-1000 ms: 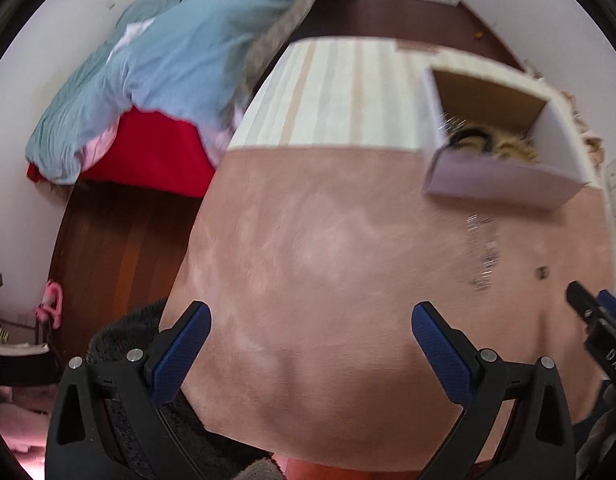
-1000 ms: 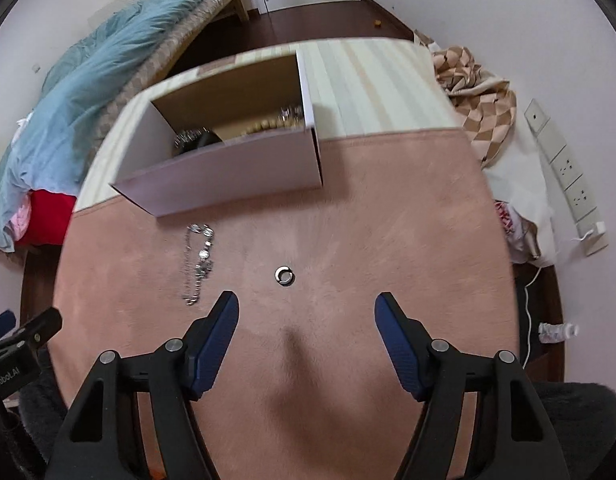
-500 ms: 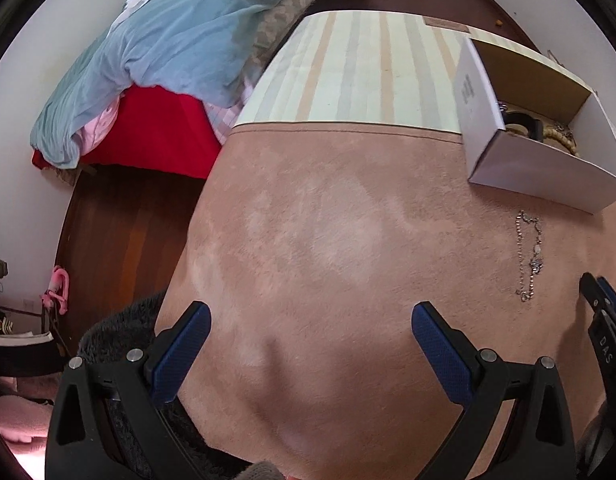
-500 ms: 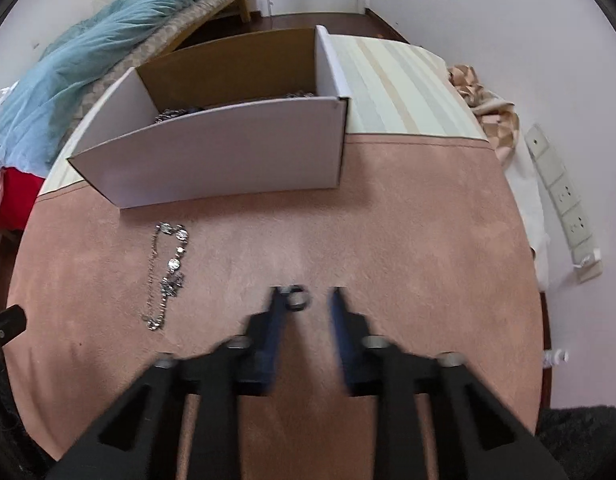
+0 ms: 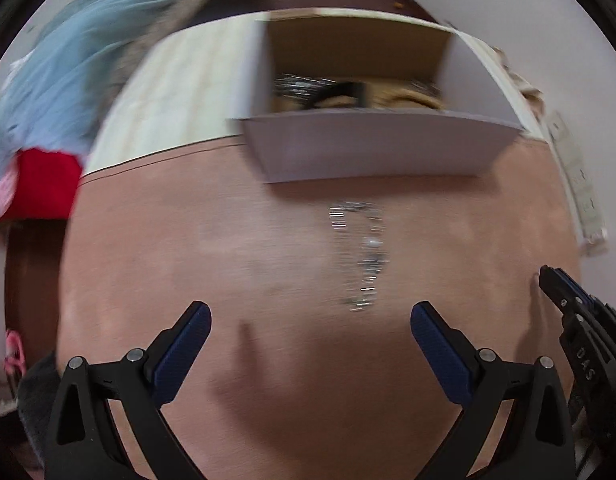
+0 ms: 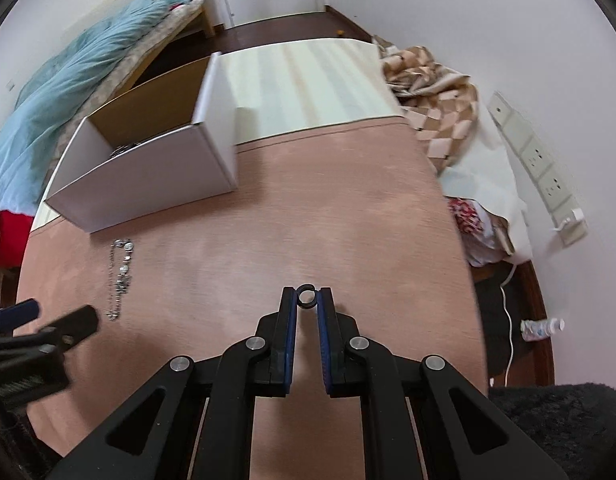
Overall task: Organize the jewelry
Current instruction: 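Move the left gripper to the thin silver chain while the right approaches the black ring, then grasp the thin silver chain with the left gripper while the right grasps the black ring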
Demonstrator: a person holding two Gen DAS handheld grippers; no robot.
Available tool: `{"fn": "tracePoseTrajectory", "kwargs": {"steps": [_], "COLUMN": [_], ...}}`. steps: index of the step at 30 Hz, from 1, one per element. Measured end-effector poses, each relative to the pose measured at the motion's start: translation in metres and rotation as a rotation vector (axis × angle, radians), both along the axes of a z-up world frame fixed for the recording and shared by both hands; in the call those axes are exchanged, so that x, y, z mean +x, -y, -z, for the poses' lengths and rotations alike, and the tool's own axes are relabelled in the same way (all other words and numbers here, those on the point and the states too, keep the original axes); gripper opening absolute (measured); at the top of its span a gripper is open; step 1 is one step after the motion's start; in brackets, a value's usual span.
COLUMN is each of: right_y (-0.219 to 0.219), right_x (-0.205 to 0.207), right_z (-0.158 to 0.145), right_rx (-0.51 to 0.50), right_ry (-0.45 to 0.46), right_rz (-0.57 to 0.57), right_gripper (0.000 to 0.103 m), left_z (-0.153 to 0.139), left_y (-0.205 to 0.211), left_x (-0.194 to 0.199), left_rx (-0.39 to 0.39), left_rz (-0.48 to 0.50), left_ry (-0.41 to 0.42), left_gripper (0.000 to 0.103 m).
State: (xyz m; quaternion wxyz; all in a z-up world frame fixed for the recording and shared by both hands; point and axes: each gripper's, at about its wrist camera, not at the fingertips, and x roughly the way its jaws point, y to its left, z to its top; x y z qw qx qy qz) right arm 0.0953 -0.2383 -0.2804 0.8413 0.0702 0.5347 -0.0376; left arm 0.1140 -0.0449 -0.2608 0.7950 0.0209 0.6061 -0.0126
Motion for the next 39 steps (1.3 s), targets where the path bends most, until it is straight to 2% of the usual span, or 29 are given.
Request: {"fn": "tracePoseTrajectory", "kwargs": {"steps": [2,3,4,5,8,9,10,14,15,19,21,29,32,34,36,38,39], "right_y": [0.008,0.011,0.013,0.015,0.018,0.018,0.018,0.014,0.013,0.010,0.008,0.004,0.008,0.014,0.017,0.018,0.017], "right_x": [-0.003,-0.004,-0.005,-0.007,-0.010,-0.010,-0.009,-0.011,-0.011,-0.011,-0.010,-0.006,-0.002,0.004,0.008,0.011,0.012], "right_z": [0.000,0.000,0.000,0.000,-0.001,-0.002,-0.003,-0.010,-0.013,-0.027,-0.037,-0.070,-0.069,-0.058,-0.044,-0.028,-0.019], "right_rx": [0.001,0.003,0.005,0.006,0.013,0.016,0.018,0.030,0.036,0.062,0.077,0.141,0.178,0.236,0.240,0.219,0.211], "right_ry": [0.000,-0.001,-0.001,-0.001,0.001,0.002,0.004,0.018,0.025,0.050,0.068,0.130,0.128,0.075,0.029,-0.002,-0.014], "right_rz": [0.013,0.020,0.026,0.028,0.031,0.030,0.028,0.020,0.018,0.007,-0.002,-0.015,-0.006,0.004,0.021,0.020,0.017], "right_gripper": [0.011,0.011,0.011,0.011,0.011,0.011,0.011,0.011,0.011,0.010,0.000,0.000,0.000,0.000,0.009,0.039,0.043], "left_z": [0.009,0.013,0.017,0.018,0.015,0.015,0.015,0.009,0.006,-0.013,-0.029,-0.092,-0.107,-0.109,-0.106,-0.099,-0.095], "left_y": [0.012,0.015,0.017,0.018,0.021,0.023,0.023,0.015,0.013,0.002,-0.004,-0.034,-0.036,-0.039,-0.038,-0.036,-0.034], "left_x": [0.003,0.006,0.008,0.010,0.016,0.020,0.023,0.029,0.029,0.021,0.015,0.004,0.008,0.007,0.005,0.002,0.000], "left_rx": [0.007,0.003,-0.002,-0.023,-0.030,-0.036,-0.052,-0.106,-0.118,-0.177,-0.207,-0.281,-0.280,-0.279,-0.279,-0.276,-0.272], "left_rz": [0.022,0.025,0.025,0.024,0.043,0.051,0.055,0.043,0.041,0.039,0.040,0.021,0.022,0.017,0.012,0.011,0.010], "left_ry": [-0.012,-0.022,-0.031,-0.027,0.014,0.015,0.008,0.016,0.018,0.040,0.059,0.153,0.182,0.189,0.185,0.174,0.169], "left_gripper": [0.085,0.070,0.059,0.057,0.031,0.012,0.008,0.007,0.000,0.000,0.000,0.000,0.000,0.000,0.000,0.000,0.000]}}
